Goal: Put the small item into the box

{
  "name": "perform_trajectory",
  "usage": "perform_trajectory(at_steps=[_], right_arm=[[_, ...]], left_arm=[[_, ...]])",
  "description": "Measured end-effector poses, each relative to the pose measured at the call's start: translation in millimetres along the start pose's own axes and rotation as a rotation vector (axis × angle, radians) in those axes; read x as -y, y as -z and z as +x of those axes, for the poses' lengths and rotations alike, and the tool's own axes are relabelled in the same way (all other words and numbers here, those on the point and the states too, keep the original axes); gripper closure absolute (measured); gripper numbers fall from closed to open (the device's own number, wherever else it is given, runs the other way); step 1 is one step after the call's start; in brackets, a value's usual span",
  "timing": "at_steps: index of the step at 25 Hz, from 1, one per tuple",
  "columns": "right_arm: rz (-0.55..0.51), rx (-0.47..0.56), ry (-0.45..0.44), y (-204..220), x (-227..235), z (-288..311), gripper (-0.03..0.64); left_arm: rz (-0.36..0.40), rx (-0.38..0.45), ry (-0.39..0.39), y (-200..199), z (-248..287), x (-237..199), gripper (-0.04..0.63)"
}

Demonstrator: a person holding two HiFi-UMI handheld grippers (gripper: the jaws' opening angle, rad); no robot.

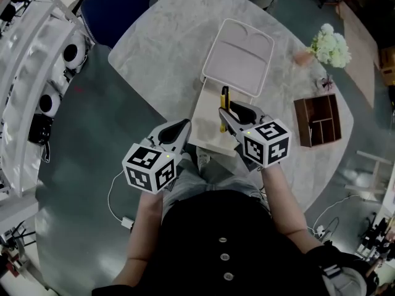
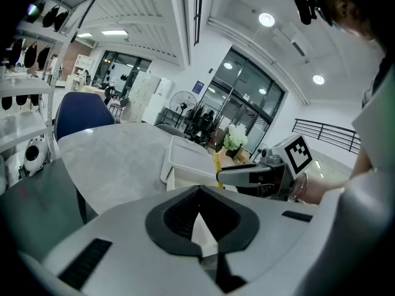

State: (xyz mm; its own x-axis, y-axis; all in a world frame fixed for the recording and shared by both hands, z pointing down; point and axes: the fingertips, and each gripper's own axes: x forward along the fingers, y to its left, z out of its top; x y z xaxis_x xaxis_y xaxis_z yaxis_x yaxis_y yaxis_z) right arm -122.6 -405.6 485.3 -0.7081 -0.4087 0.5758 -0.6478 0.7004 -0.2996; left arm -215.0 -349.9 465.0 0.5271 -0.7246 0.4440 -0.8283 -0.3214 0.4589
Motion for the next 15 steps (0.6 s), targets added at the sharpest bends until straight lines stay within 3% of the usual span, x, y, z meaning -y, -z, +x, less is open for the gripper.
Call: perform_trajectory(at_steps=[6, 15], right_arm=[[-0.065, -0.159, -0.011, 29.0, 2.8, 25.9, 0.499], [-0.082, -0.288, -0.032, 49.9, 7.8, 50.8, 0.499]], left_arm=[[-0.027, 0.001, -0.025, 2.4, 1.7, -12.9, 0.578], [-0.058, -0.026, -0.039, 12.1, 8.0, -28.8, 0.578]])
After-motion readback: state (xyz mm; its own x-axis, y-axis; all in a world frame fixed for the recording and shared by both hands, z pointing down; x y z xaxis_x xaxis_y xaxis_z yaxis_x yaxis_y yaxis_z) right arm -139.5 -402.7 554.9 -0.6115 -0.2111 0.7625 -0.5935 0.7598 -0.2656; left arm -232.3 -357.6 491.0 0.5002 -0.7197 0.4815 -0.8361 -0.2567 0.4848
